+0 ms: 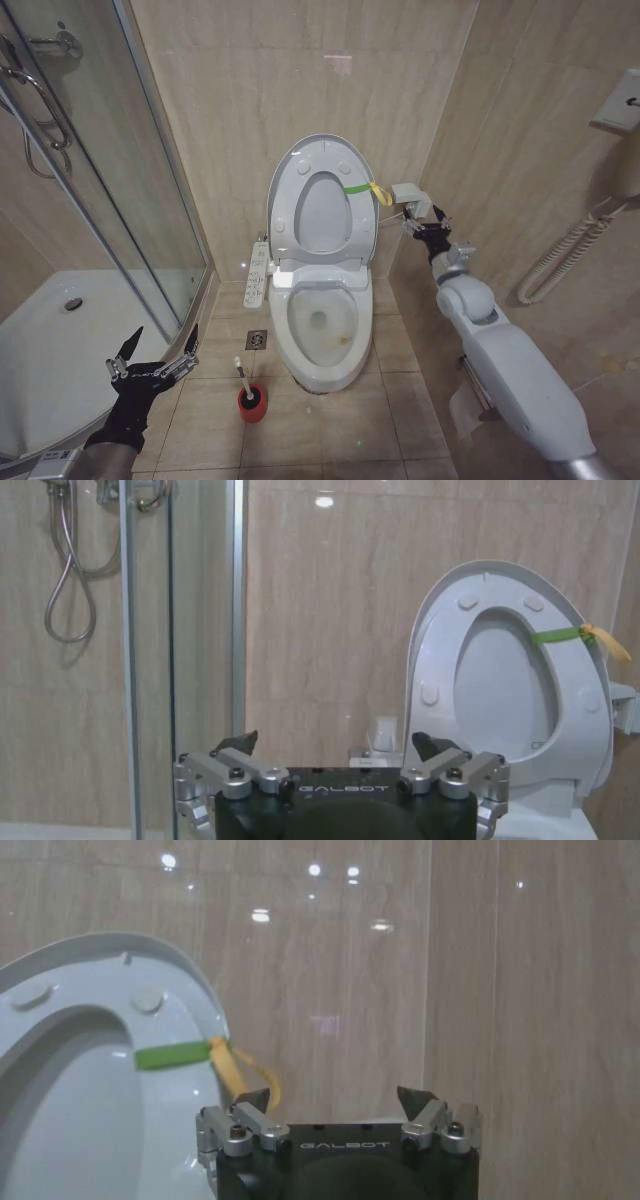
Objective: Open the toilet lid, clean the toilet bowl with a toilet brush, close the toilet lid, and flush.
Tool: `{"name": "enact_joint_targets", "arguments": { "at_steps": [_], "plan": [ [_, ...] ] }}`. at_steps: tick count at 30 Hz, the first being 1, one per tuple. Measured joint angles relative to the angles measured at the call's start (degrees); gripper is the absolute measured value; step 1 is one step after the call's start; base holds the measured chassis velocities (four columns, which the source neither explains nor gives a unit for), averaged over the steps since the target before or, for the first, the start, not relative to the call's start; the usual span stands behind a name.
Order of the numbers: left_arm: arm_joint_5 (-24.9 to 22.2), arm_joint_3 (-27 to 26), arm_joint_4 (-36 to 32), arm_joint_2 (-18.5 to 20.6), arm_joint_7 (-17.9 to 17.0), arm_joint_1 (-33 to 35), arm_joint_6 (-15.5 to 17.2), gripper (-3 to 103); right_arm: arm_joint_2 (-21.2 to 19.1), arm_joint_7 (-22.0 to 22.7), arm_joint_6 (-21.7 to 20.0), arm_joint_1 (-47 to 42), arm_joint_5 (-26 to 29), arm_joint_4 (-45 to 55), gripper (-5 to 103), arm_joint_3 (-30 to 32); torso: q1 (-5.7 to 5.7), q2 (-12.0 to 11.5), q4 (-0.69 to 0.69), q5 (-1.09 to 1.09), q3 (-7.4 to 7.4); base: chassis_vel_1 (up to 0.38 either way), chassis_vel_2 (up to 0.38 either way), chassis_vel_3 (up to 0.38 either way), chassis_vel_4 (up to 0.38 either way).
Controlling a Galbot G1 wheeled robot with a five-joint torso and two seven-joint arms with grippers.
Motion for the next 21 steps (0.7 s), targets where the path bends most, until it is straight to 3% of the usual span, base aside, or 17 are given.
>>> {"name": "enact_joint_targets", "arguments": {
  "at_steps": [21],
  "plan": [
    [0.00, 0.00, 0.00, 0.00, 0.00, 0.00, 0.00, 100, 3.27, 0.91, 0.89, -17.16, -3.70, 12.11, 86, 3.90, 0.00, 0.00, 0.00, -0.01, 0.00, 0.000, 0.000, 0.000, 0.000]
  ]
}}
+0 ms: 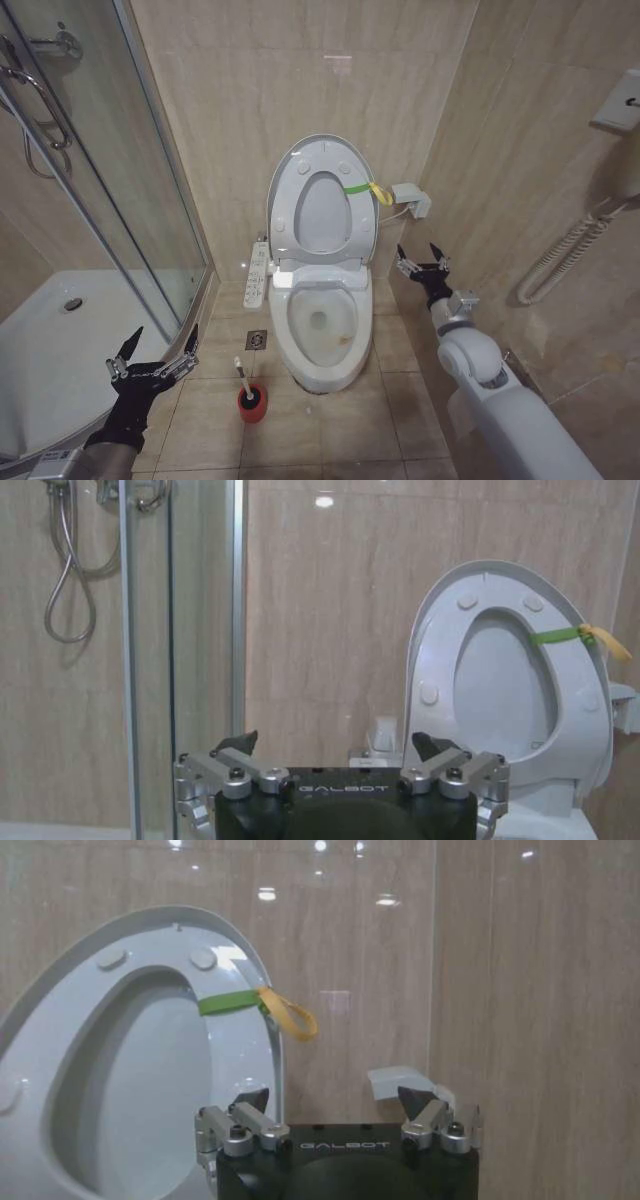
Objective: Open the toilet lid, clean the toilet bowl with a toilet brush, close the toilet lid, and flush.
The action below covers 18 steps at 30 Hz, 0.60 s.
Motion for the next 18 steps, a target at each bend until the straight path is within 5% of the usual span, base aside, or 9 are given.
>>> {"name": "enact_joint_targets", "arguments": {
  "at_steps": [18],
  "plan": [
    [0.00, 0.00, 0.00, 0.00, 0.00, 0.00, 0.00, 100, 6.12, 1.08, 2.18, -13.45, -5.68, 6.94, 86, 2.64, 0.00, -0.01, 0.00, 0.00, 0.00, 0.000, 0.000, 0.000, 0.000]
  ]
}}
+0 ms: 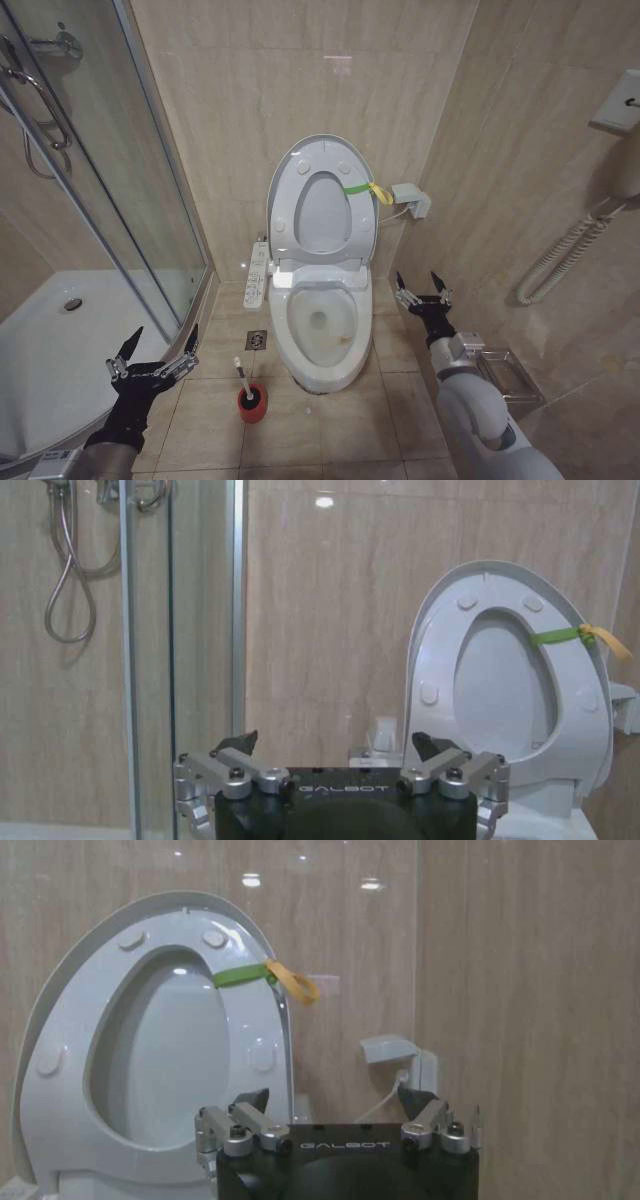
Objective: Open the toilet lid, clean the toilet bowl with a toilet brush, close the toilet lid, and flush.
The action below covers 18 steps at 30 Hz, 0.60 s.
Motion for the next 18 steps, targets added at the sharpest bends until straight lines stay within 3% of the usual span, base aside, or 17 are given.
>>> {"name": "enact_joint_targets", "arguments": {
  "at_steps": [18],
  "plan": [
    [0.00, 0.00, 0.00, 0.00, 0.00, 0.00, 0.00, 100, 3.60, -1.30, 2.81, -9.26, -3.33, 5.32, 88, 2.84, 0.00, 0.00, -0.01, 0.00, 0.00, 0.000, 0.000, 0.000, 0.000]
  ]
}}
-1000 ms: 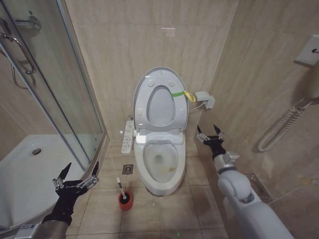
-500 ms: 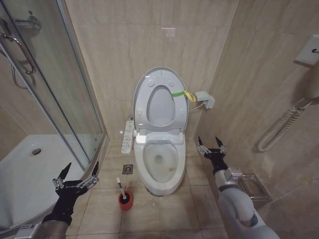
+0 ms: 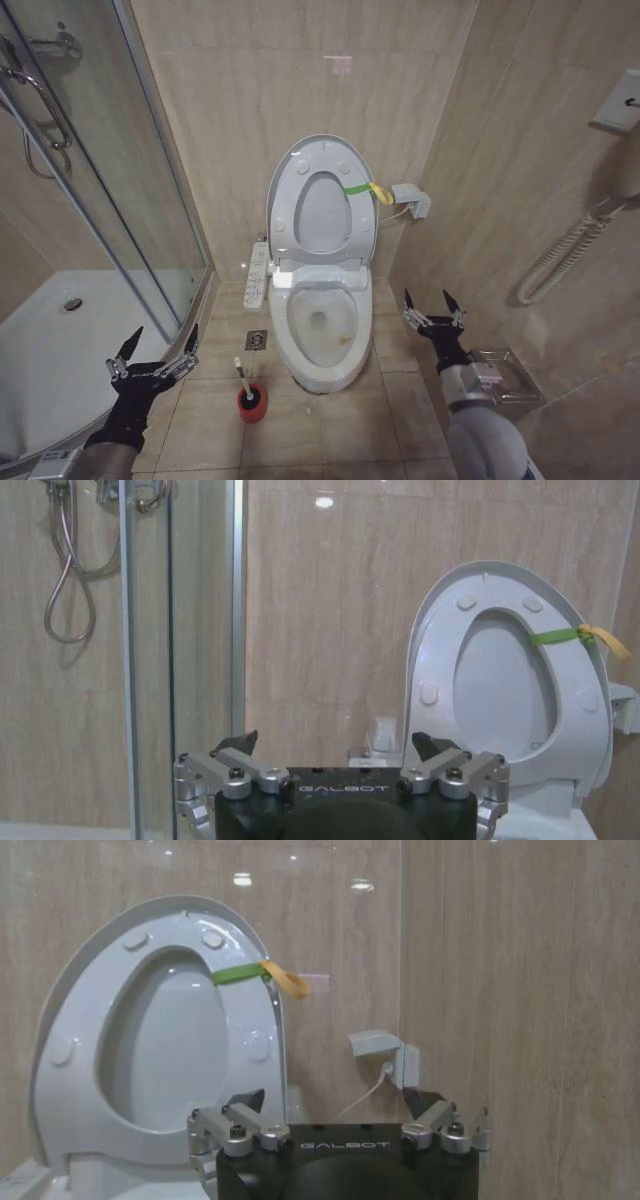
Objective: Open the toilet lid, clean the toilet bowl with a toilet brush, close the toilet lid, and flush.
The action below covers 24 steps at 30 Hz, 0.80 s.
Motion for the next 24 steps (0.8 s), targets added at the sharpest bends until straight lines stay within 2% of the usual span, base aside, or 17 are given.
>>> {"name": "enact_joint_targets", "arguments": {
  "at_steps": [1, 5, 6, 18, 24],
  "plan": [
    [0.00, 0.00, 0.00, 0.00, 0.00, 0.00, 0.00, 100, 1.30, -0.73, 0.36, -2.00, -1.04, 1.76, 92, -0.20, 0.00, 0.00, 0.00, 0.00, 0.00, 0.000, 0.000, 0.000, 0.000],
    [0.00, 0.00, 0.00, 0.00, 0.00, 0.00, 0.00, 100, 2.25, -1.06, 0.44, -4.32, -2.92, 3.17, 92, 0.18, 0.00, 0.00, 0.01, -0.01, 0.00, 0.000, 0.000, 0.000, 0.000],
    [0.00, 0.00, 0.00, 0.00, 0.00, 0.00, 0.00, 100, 2.76, -1.18, 0.50, -4.97, -3.82, 3.36, 99, 0.37, 0.00, 0.00, 0.00, -0.01, 0.00, 0.000, 0.000, 0.000, 0.000],
    [0.00, 0.00, 0.00, 0.00, 0.00, 0.00, 0.00, 100, 7.54, -2.42, 3.98, -11.11, -7.82, 5.59, 100, -0.19, 0.00, 0.00, 0.00, -0.01, 0.01, 0.000, 0.000, 0.000, 0.000],
    [0.00, 0.00, 0.00, 0.00, 0.00, 0.00, 0.00, 100, 9.14, -3.17, 4.44, -12.37, -9.10, 6.12, 99, -1.31, 0.00, 0.00, 0.00, -0.01, 0.01, 0.000, 0.000, 0.000, 0.000]
  ]
}}
